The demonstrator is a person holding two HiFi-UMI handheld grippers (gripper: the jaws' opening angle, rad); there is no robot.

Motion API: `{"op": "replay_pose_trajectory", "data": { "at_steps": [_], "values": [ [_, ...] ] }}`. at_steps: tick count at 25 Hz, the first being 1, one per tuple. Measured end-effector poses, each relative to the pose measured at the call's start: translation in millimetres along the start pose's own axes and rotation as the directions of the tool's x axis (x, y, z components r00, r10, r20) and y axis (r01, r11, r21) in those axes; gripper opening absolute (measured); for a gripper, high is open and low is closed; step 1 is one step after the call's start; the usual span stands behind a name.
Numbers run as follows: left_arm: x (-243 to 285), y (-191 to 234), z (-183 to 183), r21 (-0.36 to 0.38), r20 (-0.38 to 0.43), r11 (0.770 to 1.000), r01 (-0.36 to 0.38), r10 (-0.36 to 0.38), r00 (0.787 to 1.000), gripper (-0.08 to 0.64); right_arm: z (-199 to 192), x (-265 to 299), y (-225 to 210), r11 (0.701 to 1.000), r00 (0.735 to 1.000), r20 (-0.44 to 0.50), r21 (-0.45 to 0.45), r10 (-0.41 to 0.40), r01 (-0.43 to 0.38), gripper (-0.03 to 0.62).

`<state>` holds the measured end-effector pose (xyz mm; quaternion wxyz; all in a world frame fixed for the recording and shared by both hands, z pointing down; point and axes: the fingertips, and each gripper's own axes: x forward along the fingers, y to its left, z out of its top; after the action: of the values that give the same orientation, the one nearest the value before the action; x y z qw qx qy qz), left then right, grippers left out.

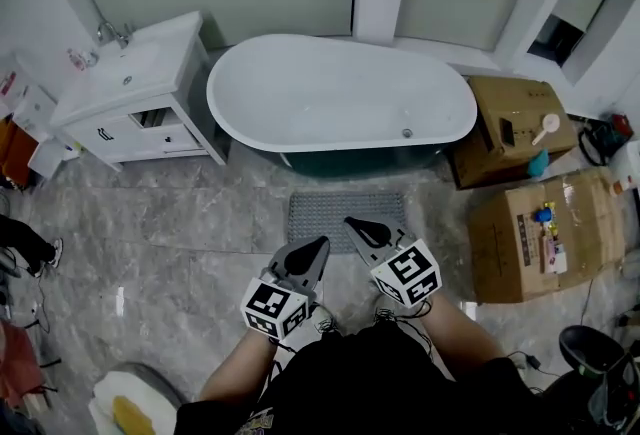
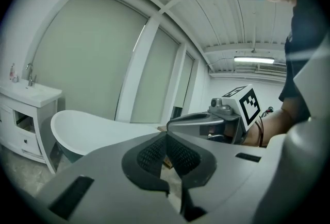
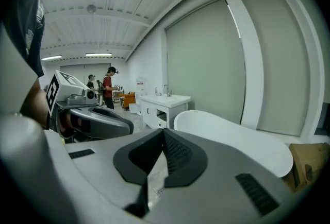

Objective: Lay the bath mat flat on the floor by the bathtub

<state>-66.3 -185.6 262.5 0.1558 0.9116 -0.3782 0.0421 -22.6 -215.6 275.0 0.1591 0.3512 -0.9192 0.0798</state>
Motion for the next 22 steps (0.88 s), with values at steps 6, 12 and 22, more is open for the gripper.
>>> {"op": "replay_pose_trajectory", "data": {
  "at_steps": [6,12,22],
  "values": [
    [-28,-7,-7,0.037,-0.034,0.998,0.045,-0.044,0.998,0.015,-2,-14,21,0.997,0.998,0.005,0.048,-0.055,0.055,0.017],
    [-35,-16,-18,0.043,-0.058,0.997,0.069,-0.066,0.996,0.015,-15,-40,31,0.99,0.994,-0.003,0.092,-0.107,0.107,0.017],
    [-39,-89,-29,0.069,-0.071,0.989,0.127,-0.122,0.99,0.015,-34,-117,40,0.979,0.987,0.025,0.133,-0.157,0.153,0.017]
  ]
}}
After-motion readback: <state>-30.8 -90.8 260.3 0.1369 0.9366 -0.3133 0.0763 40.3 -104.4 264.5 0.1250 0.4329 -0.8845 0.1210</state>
